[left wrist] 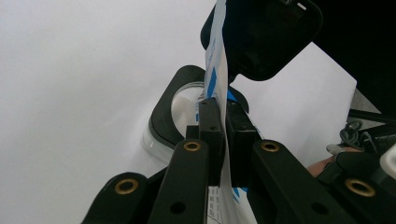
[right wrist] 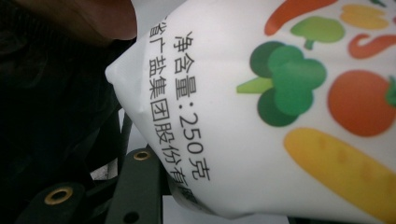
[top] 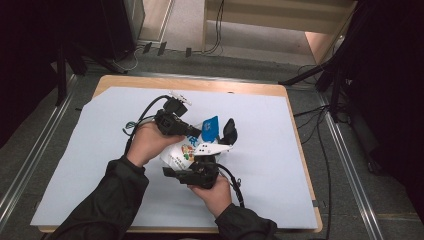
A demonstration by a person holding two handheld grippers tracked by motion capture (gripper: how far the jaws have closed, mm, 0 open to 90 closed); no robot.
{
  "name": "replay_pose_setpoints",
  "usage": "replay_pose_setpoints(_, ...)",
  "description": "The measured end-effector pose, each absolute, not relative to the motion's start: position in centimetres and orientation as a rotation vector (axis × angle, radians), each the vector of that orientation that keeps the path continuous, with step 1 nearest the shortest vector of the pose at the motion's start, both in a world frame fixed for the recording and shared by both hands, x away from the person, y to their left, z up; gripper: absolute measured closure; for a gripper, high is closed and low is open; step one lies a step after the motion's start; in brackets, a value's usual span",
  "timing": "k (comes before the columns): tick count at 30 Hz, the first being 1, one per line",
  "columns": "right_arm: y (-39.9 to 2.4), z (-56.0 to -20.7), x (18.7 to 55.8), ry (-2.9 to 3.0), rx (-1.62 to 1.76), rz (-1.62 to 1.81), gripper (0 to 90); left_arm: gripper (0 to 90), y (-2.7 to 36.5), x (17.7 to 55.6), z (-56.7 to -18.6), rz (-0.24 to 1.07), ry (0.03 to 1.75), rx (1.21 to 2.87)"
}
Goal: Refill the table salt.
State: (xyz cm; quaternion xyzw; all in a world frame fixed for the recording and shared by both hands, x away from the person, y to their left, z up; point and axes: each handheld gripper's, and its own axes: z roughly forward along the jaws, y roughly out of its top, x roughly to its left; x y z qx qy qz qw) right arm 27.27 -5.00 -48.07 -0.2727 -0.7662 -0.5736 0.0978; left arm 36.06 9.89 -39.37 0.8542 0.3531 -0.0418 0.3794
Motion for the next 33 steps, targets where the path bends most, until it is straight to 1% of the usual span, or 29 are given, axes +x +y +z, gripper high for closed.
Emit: replay_pose_setpoints(33,-4.99,-48.05,27.40,-2.279,-0.807,-1.675,61.9,88.6,9.88,36.10,-39.53,-0.104,0.905,2.185)
